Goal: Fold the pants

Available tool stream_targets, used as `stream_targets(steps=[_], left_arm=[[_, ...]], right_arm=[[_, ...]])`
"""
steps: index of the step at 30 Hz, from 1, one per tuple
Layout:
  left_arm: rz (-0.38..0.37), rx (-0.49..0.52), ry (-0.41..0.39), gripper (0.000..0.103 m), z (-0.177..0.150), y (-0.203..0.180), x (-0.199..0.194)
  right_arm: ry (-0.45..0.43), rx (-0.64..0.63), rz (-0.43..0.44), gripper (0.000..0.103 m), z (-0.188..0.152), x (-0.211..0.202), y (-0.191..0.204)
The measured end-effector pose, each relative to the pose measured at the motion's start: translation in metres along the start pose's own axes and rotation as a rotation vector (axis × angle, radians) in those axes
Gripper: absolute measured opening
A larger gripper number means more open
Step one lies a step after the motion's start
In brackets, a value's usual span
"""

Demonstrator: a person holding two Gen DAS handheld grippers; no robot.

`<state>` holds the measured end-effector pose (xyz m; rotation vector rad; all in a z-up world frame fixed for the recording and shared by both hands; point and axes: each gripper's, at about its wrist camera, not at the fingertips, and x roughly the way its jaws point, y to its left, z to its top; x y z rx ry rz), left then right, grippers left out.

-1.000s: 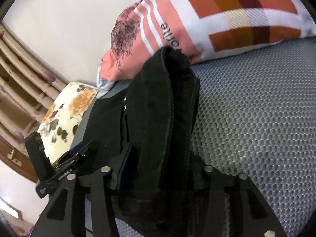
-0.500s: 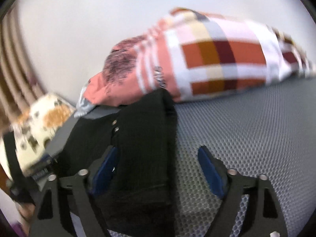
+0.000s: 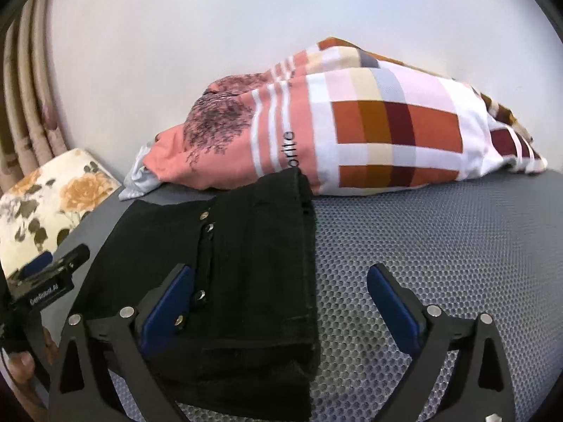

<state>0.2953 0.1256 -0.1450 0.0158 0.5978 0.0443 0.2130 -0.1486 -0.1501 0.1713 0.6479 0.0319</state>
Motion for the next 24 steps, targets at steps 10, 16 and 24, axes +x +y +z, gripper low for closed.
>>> stream_targets(steps=[10, 16, 24], left_arm=[[0.013, 0.027, -0.039, 0.103, 0.0, -0.006, -0.007], [0.017, 0.05, -0.06, 0.103, -0.001, -0.01, -0.011], [0.02, 0.048, -0.072, 0.103, -0.001, -0.011, -0.013]], right_arm=[[0.002, -0.112, -0.032, 0.101, -0.005, -0.002, 0.025], [0.005, -0.108, -0.037, 0.102, -0.004, -0.001, 0.023], [0.008, -0.112, -0.043, 0.102, -0.004, 0.001, 0.023]])
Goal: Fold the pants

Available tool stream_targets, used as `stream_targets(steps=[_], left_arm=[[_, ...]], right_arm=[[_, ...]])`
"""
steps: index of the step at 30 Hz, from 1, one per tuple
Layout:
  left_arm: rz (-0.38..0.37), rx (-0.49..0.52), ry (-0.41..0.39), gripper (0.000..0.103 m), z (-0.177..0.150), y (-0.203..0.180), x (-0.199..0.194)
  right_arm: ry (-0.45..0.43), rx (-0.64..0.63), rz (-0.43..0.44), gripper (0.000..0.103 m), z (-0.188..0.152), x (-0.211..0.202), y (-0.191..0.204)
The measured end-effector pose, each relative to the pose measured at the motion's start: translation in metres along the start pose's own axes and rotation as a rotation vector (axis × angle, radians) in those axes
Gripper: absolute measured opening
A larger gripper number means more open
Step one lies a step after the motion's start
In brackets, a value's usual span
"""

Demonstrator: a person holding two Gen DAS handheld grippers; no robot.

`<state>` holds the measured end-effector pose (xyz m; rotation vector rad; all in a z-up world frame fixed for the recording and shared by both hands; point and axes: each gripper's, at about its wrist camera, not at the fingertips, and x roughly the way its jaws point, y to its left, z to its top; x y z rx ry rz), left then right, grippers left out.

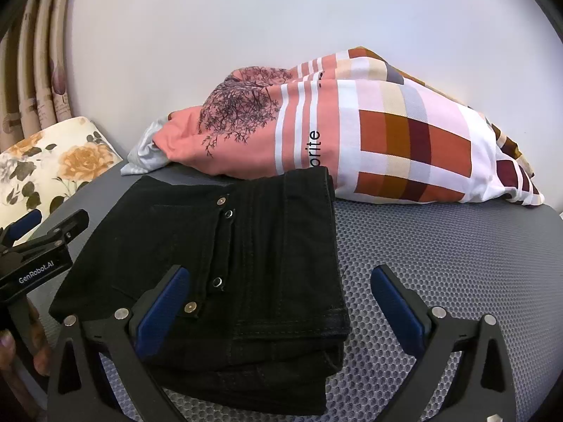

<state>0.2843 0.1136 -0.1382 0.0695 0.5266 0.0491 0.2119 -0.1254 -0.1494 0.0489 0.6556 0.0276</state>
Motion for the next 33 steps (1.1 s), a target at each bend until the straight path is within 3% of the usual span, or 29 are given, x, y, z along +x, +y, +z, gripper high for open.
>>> stream_targets(steps=[27, 33], left_arm=[[-0.005, 0.024, -0.03, 0.103, 0.001, -0.004, -0.004], [0.038, 0.021, -0.051, 0.103, 0.0, -0.005, -0.011]], right_arm=[[-0.005, -0.003, -0.015, 0.102, 0.0, -0.001, 0.002], [0.02, -0.008, -0.013, 0.102, 0.002, 0.003, 0.002]])
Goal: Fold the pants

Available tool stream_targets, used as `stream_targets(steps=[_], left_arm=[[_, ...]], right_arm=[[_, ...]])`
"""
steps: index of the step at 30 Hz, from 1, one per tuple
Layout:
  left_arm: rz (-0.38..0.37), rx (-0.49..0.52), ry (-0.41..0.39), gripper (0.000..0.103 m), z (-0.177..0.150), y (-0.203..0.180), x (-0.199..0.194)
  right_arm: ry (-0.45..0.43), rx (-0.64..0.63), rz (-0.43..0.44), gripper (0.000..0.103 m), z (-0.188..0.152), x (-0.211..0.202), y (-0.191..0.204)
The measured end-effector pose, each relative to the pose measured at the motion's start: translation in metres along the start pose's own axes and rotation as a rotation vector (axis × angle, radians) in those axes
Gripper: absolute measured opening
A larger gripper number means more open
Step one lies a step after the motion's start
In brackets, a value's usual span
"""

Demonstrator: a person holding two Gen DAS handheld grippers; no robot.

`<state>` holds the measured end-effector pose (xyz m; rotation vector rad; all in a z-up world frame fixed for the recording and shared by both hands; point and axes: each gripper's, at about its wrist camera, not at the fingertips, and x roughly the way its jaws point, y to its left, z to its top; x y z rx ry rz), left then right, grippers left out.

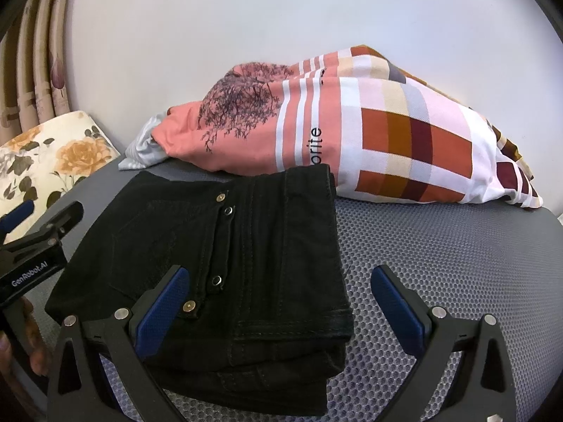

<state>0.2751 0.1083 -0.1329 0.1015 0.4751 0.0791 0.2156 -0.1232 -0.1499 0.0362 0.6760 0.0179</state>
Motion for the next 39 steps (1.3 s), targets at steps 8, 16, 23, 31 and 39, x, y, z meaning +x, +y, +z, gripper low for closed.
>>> stream_targets(steps=[8, 16, 23, 31, 39], left_arm=[[0.07, 0.035, 0.011, 0.103, -0.005, -0.003, -0.031], [0.017, 0.033, 0.003, 0.103, 0.011, -0.007, -0.096], [-0.1, 0.027, -0.056, 0.103, 0.045, -0.01, -0.161], [-0.039, -0.069, -0.144, 0.103, 0.069, 0.0, -0.21], [-0.09, -0.019, -0.162, 0.103, 0.065, -0.003, -0.245]], right_arm=[[-0.002, -0.004, 0.035, 0.102, -0.001, -0.024, -0.001], [-0.04, 0.011, 0.073, 0.103, -0.003, -0.08, -0.004], [-0.12, 0.03, 0.074, 0.103, 0.002, -0.14, -0.015], [-0.223, 0.071, 0.064, 0.103, 0.016, -0.201, -0.036], [-0.257, 0.058, 0.065, 0.103, 0.01, -0.237, -0.036]])
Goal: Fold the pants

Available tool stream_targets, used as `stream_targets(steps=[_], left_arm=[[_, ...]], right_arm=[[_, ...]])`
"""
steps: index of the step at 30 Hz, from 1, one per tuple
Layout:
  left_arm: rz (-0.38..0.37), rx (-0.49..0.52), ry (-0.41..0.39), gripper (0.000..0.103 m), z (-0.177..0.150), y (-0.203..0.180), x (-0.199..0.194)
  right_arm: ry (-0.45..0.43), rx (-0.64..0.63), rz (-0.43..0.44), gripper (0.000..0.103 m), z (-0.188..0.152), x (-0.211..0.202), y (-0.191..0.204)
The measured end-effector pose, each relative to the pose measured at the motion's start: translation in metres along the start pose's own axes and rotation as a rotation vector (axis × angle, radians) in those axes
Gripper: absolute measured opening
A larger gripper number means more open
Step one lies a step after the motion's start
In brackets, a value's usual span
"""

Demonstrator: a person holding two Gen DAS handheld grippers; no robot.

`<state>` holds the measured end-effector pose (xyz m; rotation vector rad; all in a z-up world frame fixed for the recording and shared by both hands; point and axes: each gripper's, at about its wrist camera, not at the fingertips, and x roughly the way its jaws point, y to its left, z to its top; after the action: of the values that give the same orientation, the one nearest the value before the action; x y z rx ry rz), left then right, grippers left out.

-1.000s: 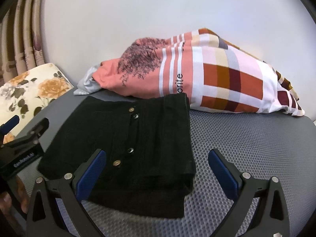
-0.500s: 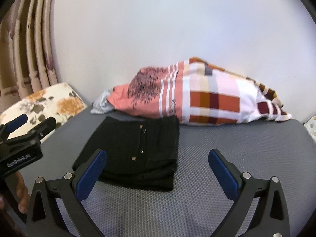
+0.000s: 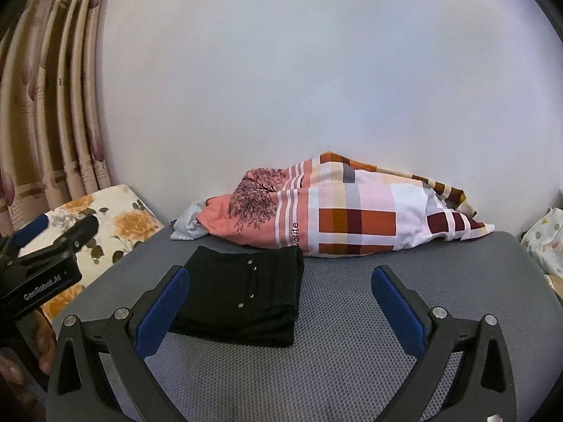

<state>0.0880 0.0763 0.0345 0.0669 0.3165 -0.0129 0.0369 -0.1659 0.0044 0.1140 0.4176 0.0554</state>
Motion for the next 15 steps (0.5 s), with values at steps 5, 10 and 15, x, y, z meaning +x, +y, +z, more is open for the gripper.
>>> stream_targets(steps=[5, 10, 15], left_arm=[[0.017, -0.001, 0.024, 0.103, -0.001, 0.003, -0.01], [-0.005, -0.008, 0.062, 0.103, -0.005, 0.006, -0.01], [-0.019, -0.046, 0.095, 0.103, -0.007, 0.013, -0.007]], right_arm=[[-0.002, -0.014, -0.001, 0.103, -0.002, -0.013, 0.005], [0.01, -0.032, 0.007, 0.103, -0.005, -0.018, 0.014], [0.008, -0.07, 0.011, 0.103, -0.007, -0.023, 0.028]])
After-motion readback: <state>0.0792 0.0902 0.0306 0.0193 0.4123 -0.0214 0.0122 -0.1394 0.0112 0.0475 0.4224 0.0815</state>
